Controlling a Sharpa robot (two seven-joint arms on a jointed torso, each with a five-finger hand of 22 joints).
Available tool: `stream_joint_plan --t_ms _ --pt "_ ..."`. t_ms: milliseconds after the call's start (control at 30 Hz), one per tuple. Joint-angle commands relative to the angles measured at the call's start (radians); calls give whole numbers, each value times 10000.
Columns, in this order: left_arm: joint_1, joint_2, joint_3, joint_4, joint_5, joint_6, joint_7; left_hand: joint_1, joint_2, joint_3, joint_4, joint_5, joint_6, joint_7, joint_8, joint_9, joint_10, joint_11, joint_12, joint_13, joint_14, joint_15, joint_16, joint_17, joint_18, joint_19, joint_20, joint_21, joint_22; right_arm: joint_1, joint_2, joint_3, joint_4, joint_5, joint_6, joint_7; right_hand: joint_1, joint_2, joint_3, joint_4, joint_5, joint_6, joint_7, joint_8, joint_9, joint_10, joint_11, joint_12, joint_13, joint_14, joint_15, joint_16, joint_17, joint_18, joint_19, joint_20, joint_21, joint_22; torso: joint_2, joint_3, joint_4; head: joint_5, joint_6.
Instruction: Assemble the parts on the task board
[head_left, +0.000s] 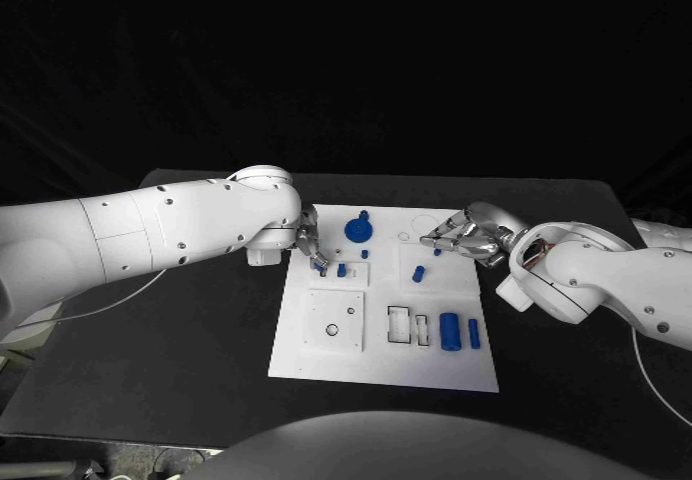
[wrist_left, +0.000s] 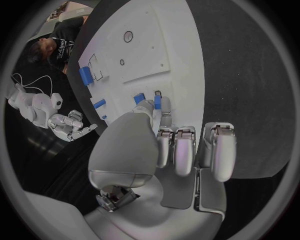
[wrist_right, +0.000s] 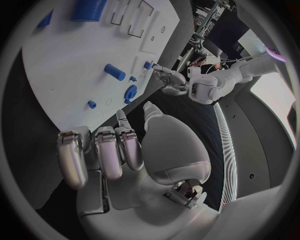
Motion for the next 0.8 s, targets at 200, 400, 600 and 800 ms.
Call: stream_joint_plan --t_ms 200,400,600,800 --pt "-43 88 3 -93 -64 258 -1155 27 55 149 -6 -41 28 -3 14 21 1039 -15 25 2629 1057 -47 26 2632 -150 1034 -34 24 2634 -7 24 -1 4 -103 59 48 60 74 -19 -24 59 -29 47 42 -14 1066 77 -50 2631 1025 77 41 2630 -141 1065 84 45 2635 4 -3 4 -20 2" --pt "-55 97 3 -126 -64 316 -1144 17 58 167 -6 -63 22 2 10 23 1039 -11 25 2629 1057 -46 26 2632 -150 1034 -33 24 2634 -7 43 -1 0 -103 62 46 60 74 -19 -24 59 -29 47 42 -14 1066 77 -50 2631 1025 77 41 2630 -141 1065 84 45 2635 4 -5 -3 -3 2" --pt "-60 104 3 -177 -64 299 -1125 11 57 179 -6 -75 13 5 5 24 1039 -8 25 2629 1057 -45 26 2632 -150 1034 -32 24 2634 -7 37 -1 5 -103 60 36 60 74 -19 -24 59 -29 47 42 -14 1066 77 -50 2631 1025 77 41 2630 -141 1065 84 45 2635 7 -4 6 -40 2" --pt "-62 115 3 -177 -64 272 -1065 7 59 189 -5 -83 6 7 2 25 1039 -6 25 2629 1057 -44 26 2632 -150 1034 -32 24 2634 -7 43 -1 11 -104 58 34 60 74 -19 -24 59 -29 47 42 -14 1066 77 -50 2631 1025 77 41 2630 -141 1065 84 45 2635 9 -4 -1 -33 2"
